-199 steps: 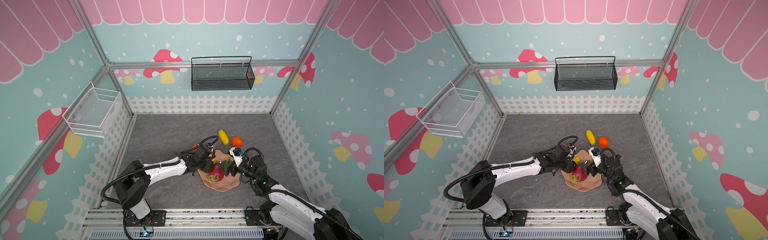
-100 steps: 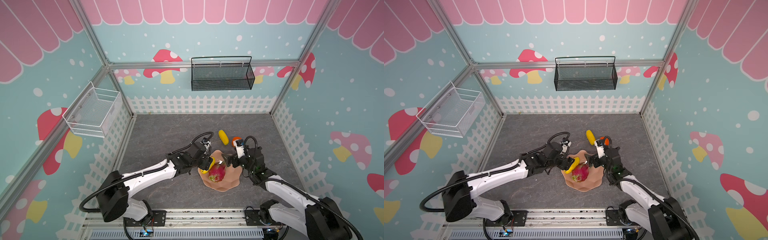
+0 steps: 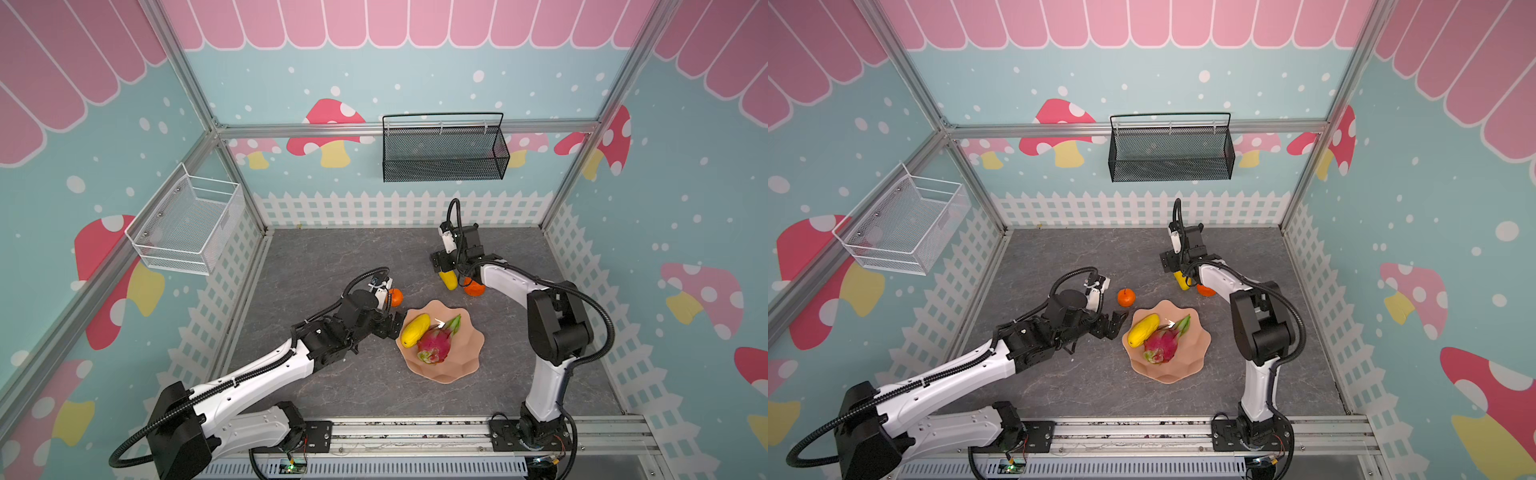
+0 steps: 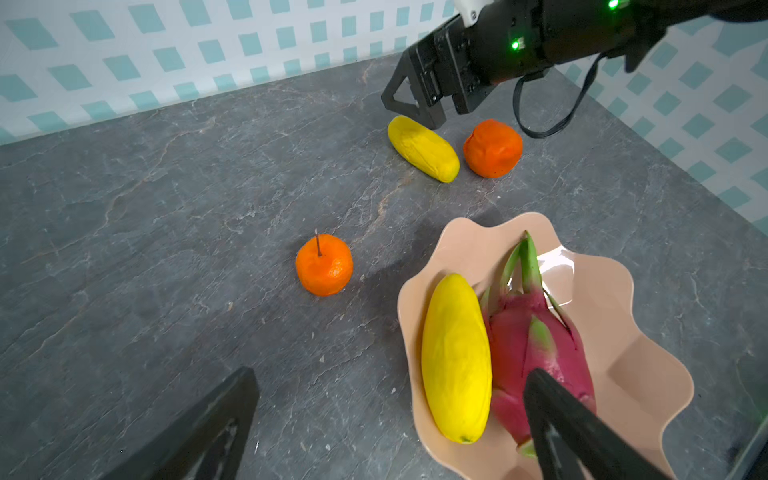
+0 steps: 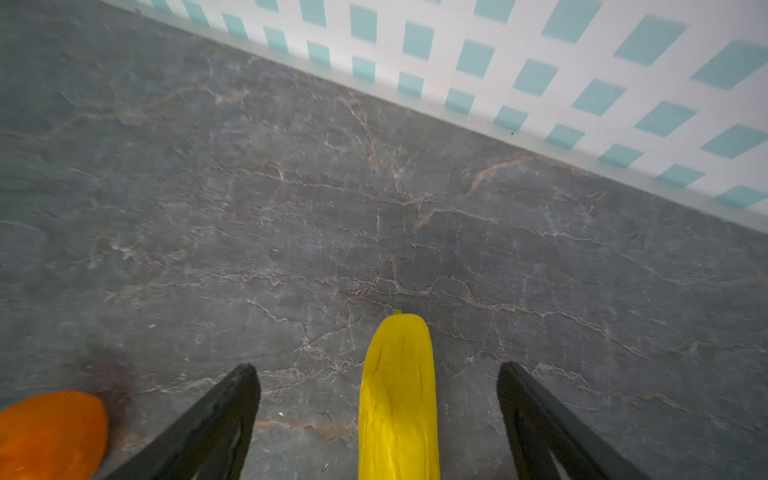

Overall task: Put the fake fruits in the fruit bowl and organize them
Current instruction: 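Grasp the other yellow fruit with the right gripper while the left gripper withdraws, then place the yellow fruit in the bowl with the right gripper while left reaches out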

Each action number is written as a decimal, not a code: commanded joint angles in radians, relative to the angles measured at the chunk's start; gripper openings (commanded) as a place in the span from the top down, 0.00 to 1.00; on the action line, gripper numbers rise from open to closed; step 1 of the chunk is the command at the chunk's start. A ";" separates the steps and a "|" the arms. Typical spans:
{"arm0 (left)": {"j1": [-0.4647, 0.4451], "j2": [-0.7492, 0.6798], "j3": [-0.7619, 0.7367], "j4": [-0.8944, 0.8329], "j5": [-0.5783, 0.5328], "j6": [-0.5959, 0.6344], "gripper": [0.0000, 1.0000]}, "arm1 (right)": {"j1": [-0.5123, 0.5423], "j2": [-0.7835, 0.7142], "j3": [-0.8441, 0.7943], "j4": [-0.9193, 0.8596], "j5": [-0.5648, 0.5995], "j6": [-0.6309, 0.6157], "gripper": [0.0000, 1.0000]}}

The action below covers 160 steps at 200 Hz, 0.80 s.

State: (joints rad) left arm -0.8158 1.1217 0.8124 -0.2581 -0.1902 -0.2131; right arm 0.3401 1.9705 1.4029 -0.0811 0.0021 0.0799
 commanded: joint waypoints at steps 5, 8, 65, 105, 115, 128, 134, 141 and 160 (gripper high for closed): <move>0.017 -0.046 -0.039 0.045 0.034 -0.001 0.00 | -0.004 0.063 0.038 -0.113 0.045 -0.053 0.08; 0.019 -0.048 -0.044 0.048 0.034 0.000 0.00 | -0.004 0.072 0.041 -0.117 0.049 -0.052 0.08; 0.051 -0.043 -0.072 0.074 0.046 -0.002 0.00 | -0.004 0.121 0.034 -0.147 0.033 -0.046 0.27; 0.053 -0.043 -0.068 0.078 0.046 -0.017 0.00 | -0.003 0.056 0.037 -0.156 0.007 -0.055 0.52; 0.055 -0.049 -0.068 0.080 0.047 -0.021 0.00 | -0.001 0.000 0.019 -0.149 -0.010 -0.055 0.54; 0.055 -0.051 -0.068 0.079 0.050 -0.027 0.00 | 0.002 -0.100 -0.030 -0.132 -0.038 -0.043 0.56; 0.055 -0.051 -0.070 0.081 0.055 -0.030 0.00 | 0.001 -0.154 -0.060 -0.123 -0.054 -0.034 0.56; 0.055 -0.049 -0.071 0.080 0.060 -0.032 0.00 | 0.003 -0.221 -0.101 -0.109 -0.079 -0.019 0.56; 0.054 -0.044 -0.081 0.092 0.085 -0.044 0.00 | 0.014 -0.394 -0.247 -0.100 -0.148 0.020 0.56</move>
State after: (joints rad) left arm -0.7670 1.0824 0.7521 -0.1955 -0.1440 -0.2352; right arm 0.3408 1.7897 1.2671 -0.2115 -0.0471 0.0574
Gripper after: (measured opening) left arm 0.998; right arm 0.446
